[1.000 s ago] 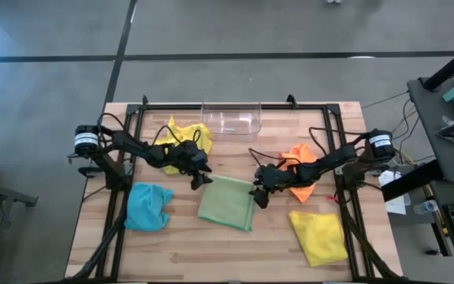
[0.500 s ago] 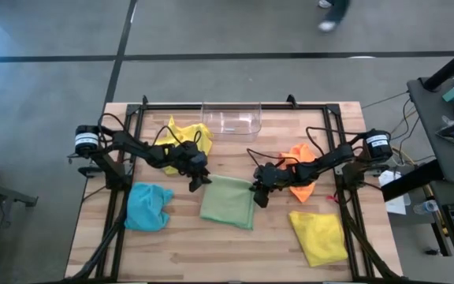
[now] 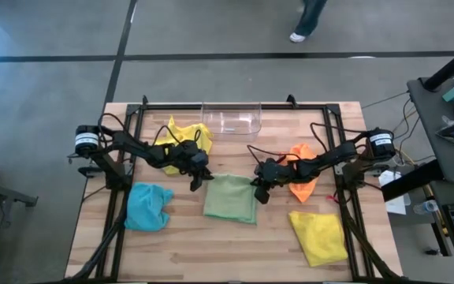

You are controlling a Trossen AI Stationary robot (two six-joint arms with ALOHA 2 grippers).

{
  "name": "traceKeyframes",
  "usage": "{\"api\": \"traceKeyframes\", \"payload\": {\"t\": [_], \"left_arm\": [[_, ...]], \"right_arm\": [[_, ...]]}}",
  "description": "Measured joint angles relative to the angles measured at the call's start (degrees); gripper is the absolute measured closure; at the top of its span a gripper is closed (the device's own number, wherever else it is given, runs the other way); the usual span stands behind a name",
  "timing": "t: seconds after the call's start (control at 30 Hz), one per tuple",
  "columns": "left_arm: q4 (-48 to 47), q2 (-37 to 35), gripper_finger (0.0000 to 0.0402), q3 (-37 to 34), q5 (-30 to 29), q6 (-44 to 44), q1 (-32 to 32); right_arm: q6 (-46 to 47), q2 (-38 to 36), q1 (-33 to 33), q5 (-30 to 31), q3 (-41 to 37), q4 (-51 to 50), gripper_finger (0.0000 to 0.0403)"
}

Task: Fold microfiber towels
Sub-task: Fold the light green microfiber cloth

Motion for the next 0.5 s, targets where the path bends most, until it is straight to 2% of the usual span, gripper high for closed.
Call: {"api": "traceKeyframes", "payload": {"t": [0.2, 0.5], "left_arm": [[0.06, -0.06, 0.04, -0.11, -0.34, 2.21, -0.48], [-0.07, -2.62, 0.0401, -0.17, -6.25, 6.44, -3.89]], "right_arm": [[-3.86, -0.85, 0.05, 1.84, 0.53, -3.25, 0.039], [-6.47, -1.11, 0.42, 4.69, 1.14, -4.91, 0.039]]}}
